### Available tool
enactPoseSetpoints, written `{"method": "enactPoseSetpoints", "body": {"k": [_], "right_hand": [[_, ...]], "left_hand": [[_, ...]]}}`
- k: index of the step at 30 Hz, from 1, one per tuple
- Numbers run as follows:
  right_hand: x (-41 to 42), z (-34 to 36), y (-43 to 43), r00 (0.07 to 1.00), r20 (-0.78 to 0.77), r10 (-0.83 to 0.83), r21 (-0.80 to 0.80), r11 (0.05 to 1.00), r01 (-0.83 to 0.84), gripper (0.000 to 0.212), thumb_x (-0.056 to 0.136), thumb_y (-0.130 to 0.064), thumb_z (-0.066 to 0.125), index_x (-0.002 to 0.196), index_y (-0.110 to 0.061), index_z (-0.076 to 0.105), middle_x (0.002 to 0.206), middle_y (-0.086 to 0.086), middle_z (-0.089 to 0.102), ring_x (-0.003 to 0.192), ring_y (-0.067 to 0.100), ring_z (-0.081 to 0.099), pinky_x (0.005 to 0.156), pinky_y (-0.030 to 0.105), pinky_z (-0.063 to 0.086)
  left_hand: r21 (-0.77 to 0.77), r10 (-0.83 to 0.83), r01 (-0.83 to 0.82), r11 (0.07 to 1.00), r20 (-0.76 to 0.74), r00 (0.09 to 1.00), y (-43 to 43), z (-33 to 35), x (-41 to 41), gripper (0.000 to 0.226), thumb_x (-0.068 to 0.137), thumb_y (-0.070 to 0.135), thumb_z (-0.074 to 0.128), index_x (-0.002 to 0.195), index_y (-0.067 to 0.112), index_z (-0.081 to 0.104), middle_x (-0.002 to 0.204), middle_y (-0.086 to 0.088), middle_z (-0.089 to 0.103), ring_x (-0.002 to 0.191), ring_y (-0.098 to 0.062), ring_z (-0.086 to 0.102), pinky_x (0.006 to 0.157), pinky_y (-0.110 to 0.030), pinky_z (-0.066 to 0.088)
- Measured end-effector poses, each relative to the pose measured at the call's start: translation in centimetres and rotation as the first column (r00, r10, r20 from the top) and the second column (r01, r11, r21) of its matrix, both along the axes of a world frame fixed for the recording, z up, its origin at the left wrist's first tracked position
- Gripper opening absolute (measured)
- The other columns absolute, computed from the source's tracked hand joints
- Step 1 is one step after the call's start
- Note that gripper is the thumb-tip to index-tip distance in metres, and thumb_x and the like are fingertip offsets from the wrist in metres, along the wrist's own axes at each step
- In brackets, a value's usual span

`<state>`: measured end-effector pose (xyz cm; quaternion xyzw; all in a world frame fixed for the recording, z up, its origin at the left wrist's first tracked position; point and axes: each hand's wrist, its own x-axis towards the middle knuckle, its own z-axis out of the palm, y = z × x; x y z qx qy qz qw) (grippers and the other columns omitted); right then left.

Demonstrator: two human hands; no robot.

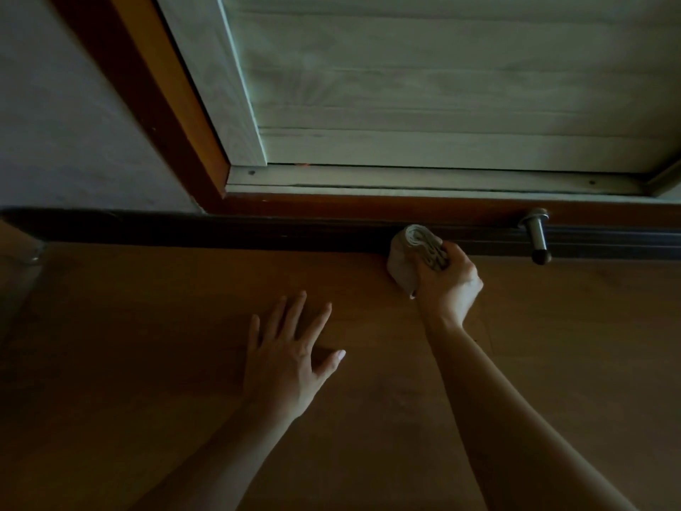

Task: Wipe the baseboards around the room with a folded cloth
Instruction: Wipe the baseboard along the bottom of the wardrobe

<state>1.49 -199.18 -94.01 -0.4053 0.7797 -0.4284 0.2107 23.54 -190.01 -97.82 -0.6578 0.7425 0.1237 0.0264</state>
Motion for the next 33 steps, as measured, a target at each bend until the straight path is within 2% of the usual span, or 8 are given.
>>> {"method": "enactPoseSetpoints", "body": {"k": [2,4,6,10,14,21,26,33], "right_hand": [[-0.4,0.0,0.4,0.988,0.081,-0.133,0.011,0.991,0.132,0.030,0.087,-0.031,0.074,0.113,-0.017,0.069,0.105,-0.001,0.069,0.095,0.011,0.063,0.078,0.021,0.050],[-0.1,-0.2,0.6,0.977,0.103,-0.187,0.001,0.982,0.188,0.031,0.087,-0.032,0.075,0.115,-0.017,0.070,0.105,0.000,0.070,0.098,0.014,0.066,0.082,0.026,0.054],[1.3,-0.2,0.4,0.991,0.062,-0.118,-0.006,0.993,0.119,0.031,0.087,-0.028,0.075,0.115,-0.016,0.070,0.107,0.001,0.071,0.099,0.014,0.066,0.087,0.032,0.057],[3.1,-0.2,0.0,1.000,0.007,0.003,-0.022,1.000,-0.003,0.035,0.085,-0.029,0.076,0.117,-0.016,0.070,0.107,0.001,0.072,0.097,0.013,0.067,0.086,0.035,0.059],[2.3,0.0,0.4,0.994,0.001,-0.109,-0.037,0.993,0.109,0.032,0.085,-0.029,0.076,0.115,-0.017,0.071,0.104,0.002,0.072,0.095,0.013,0.065,0.088,0.040,0.058],[5.5,0.1,0.2,0.996,-0.082,0.025,-0.075,0.997,-0.031,0.035,0.085,-0.026,0.077,0.117,-0.013,0.071,0.110,0.001,0.071,0.096,0.016,0.067,0.083,0.038,0.058],[7.5,0.9,0.2,0.983,-0.091,0.159,-0.086,0.982,-0.167,0.040,0.085,-0.034,0.073,0.118,-0.012,0.070,0.109,0.001,0.069,0.093,0.010,0.060,0.077,0.026,0.049],[0.3,0.4,0.4,0.993,-0.114,0.003,-0.030,1.000,-0.007,0.033,0.087,-0.023,0.074,0.119,-0.016,0.071,0.111,0.004,0.071,0.101,0.023,0.066,0.086,0.037,0.054]], "left_hand": [[-0.015,0.001,-0.001,1.000,-0.013,1.000,-0.1,0.2,0.1,0.081,0.082,0.086,0.001,0.155,0.052,-0.001,0.170,0.004,-0.002,0.156,-0.023,-0.001,0.124,-0.055,0.003],[-0.018,-0.001,0.001,1.000,-0.012,1.000,0.0,0.4,0.1,0.082,0.082,0.085,-0.001,0.156,0.051,0.001,0.170,0.003,-0.001,0.156,-0.024,-0.001,0.124,-0.055,0.004],[-0.003,-0.006,0.006,1.000,-0.012,1.000,0.0,0.3,0.1,0.083,0.079,0.085,-0.005,0.155,0.052,-0.005,0.170,0.004,-0.007,0.156,-0.023,-0.006,0.124,-0.054,0.000],[-0.021,-0.004,0.004,1.000,-0.031,0.999,0.0,0.2,0.3,0.081,0.082,0.085,0.002,0.156,0.051,0.003,0.170,0.004,0.001,0.156,-0.024,0.000,0.124,-0.055,0.005],[-0.036,-0.001,0.000,0.999,-0.041,0.999,0.0,0.1,0.3,0.080,0.084,0.084,0.006,0.156,0.050,0.009,0.170,0.003,0.008,0.156,-0.025,0.007,0.123,-0.057,0.010],[-0.056,0.008,-0.009,0.998,-0.021,1.000,0.0,-0.4,0.3,0.078,0.086,0.083,0.016,0.155,0.048,0.023,0.166,0.000,0.024,0.153,-0.027,0.023,0.121,-0.058,0.020],[-0.076,0.028,-0.030,0.997,-0.019,0.999,-0.2,-0.2,-0.3,0.075,0.086,0.079,0.030,0.150,0.041,0.041,0.158,-0.004,0.041,0.144,-0.030,0.038,0.114,-0.061,0.033],[-0.101,-0.028,0.034,0.994,0.051,0.998,-0.9,-0.2,-0.8,0.076,0.089,0.079,0.021,0.152,0.040,0.036,0.159,-0.003,0.039,0.142,-0.029,0.042,0.113,-0.054,0.035]]}}
